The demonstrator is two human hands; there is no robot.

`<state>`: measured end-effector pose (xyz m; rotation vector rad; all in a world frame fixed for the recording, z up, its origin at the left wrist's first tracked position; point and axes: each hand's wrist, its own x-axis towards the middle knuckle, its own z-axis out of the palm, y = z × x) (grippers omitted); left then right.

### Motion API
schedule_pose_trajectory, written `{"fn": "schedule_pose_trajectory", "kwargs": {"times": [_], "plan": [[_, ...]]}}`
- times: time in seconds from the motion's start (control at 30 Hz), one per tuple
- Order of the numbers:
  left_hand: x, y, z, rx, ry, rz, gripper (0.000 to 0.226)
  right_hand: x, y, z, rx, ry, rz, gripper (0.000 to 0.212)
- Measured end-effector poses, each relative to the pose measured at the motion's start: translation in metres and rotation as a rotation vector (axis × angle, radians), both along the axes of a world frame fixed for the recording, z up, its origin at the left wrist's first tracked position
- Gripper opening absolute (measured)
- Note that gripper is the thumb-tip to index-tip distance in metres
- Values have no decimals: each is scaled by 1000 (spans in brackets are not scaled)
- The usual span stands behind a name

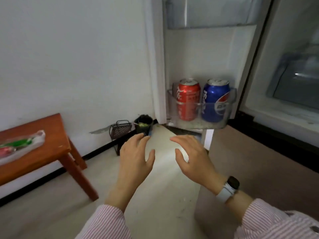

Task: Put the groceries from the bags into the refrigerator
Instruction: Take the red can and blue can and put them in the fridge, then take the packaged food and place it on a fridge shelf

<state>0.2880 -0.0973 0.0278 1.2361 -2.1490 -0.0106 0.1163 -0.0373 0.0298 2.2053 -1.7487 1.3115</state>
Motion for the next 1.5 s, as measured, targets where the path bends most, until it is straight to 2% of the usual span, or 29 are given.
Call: {"fn": "schedule_pose_trajectory", "kwargs": {"times": [0.1,0.23,0.3,0.4,0.57,0.7,0.83,1.0,1.17,1.3,1.5], "plan": [[58,8,-41,211,-129,159,43,48,-9,-54,370,74,34,52],[145,9,-73,344,-166,316,44,130,-33,-100,524,196,133,70],[195,6,-79,374,-149,392,43,178,-54,-108,587,275,205,64],[277,-6,-81,408,-116,485,42,259,-94,-106,600,329,296,45],[402,-38,-75,419,-112,612,42,391,-152,-90,575,324,394,43],[472,-64,-78,456,-28,664,40,461,-188,-92,580,322,480,42],[518,-98,-90,484,66,694,37,511,-233,-101,614,324,526,40],[560,-162,-111,498,97,714,35,563,-309,-117,662,300,557,38],[606,-262,-121,466,33,749,32,617,-415,-137,655,252,561,37],[643,-351,-122,521,-77,765,34,656,-500,-145,722,280,539,37],[686,-437,-138,607,-101,754,35,693,-587,-159,782,319,556,37]]}}
